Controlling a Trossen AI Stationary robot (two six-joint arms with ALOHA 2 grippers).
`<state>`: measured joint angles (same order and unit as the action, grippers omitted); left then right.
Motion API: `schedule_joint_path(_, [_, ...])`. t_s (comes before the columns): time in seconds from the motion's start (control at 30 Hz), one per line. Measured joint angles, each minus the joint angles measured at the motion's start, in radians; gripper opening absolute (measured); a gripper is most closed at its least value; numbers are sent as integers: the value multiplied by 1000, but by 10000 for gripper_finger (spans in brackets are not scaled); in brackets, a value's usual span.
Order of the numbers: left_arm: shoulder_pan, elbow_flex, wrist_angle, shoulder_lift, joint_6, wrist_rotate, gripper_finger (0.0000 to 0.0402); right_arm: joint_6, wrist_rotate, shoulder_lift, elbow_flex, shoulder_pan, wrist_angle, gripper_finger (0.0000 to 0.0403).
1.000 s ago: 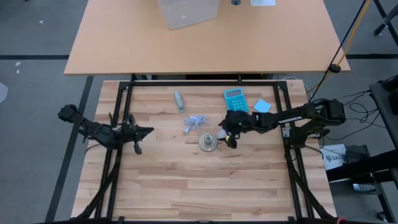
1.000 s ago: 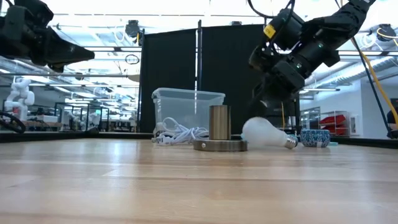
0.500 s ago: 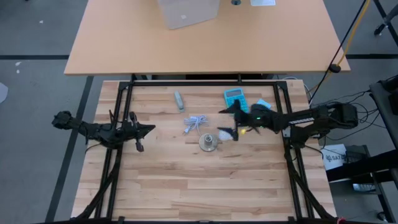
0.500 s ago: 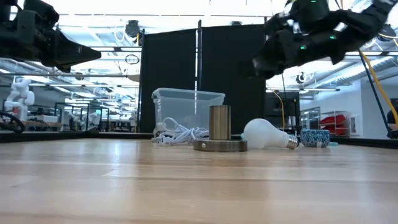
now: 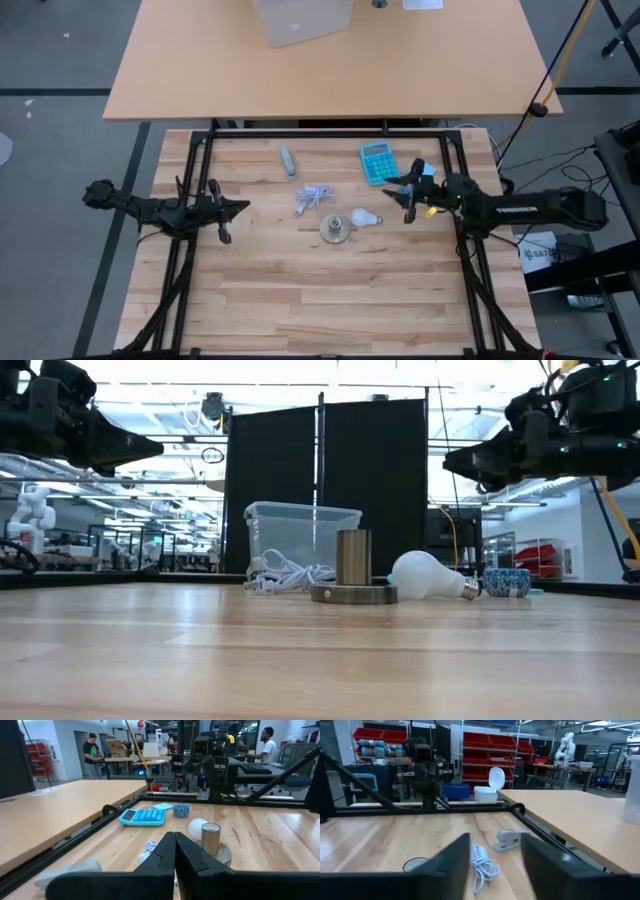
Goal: Screw lightbulb
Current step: Return to Home Position
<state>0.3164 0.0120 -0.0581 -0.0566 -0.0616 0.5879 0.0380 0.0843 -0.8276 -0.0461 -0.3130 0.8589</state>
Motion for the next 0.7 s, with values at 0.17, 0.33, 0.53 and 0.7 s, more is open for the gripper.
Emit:
schedule_joint_path(0.17, [0,0,0,0,4,0,0,-4,14,114,3,0,-122,24])
schedule_joint_path(0.33, [0,0,0,0,12,0,0,-7,25,237,2,2,-228,6])
schedule_joint_path(0.53, [0,0,0,0,17,-4,0,-7,22,383,2,2,-419,1])
schedule_joint_path(0.7, [0,0,0,0,14,-4,0,-11,22,497,2,2,-510,0])
